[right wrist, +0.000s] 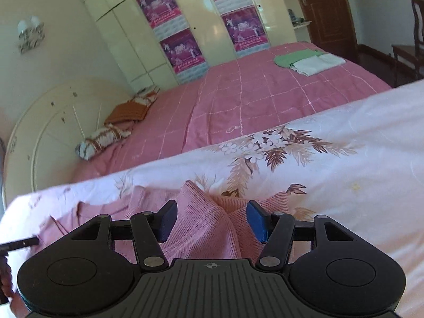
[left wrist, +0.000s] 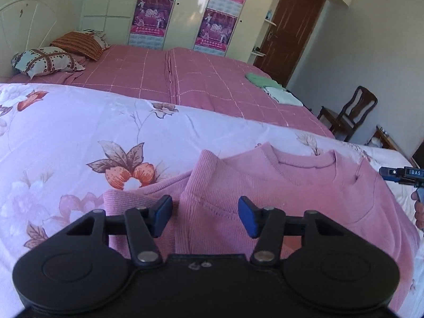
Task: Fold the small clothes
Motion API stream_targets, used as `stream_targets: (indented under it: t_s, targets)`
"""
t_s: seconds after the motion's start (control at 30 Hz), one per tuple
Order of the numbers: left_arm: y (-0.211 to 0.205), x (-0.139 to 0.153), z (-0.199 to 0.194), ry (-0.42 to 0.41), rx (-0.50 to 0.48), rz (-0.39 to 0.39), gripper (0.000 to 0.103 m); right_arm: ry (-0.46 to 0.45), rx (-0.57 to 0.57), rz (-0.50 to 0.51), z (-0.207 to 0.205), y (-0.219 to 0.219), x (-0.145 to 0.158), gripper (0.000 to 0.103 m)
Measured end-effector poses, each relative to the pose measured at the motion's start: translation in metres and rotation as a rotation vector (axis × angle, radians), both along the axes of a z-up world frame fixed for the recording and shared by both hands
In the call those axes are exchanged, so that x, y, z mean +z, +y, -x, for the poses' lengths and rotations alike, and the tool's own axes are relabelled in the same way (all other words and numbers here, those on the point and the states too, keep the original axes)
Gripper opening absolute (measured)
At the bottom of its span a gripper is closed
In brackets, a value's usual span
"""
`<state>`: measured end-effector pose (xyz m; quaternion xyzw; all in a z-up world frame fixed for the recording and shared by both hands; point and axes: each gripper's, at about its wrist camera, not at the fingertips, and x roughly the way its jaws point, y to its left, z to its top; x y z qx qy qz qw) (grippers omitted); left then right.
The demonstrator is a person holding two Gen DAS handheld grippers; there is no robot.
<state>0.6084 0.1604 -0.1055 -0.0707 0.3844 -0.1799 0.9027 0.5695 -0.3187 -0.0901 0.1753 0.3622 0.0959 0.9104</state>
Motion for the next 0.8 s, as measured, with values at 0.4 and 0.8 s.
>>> stream_targets:
  t_s: [0.4,0.8]
  targets:
    - [0.007,0.021,0.054,-0.272,0.161,0.042,0.006,-0.167,-0.011,0.066,0.017,0.007,0.011,0.008]
    - [0.007,-0.002,0.024,-0.077,0.226,-0.008,0.014,-0.003,-0.042,0.187,-0.002,0.021,-0.022,0.008]
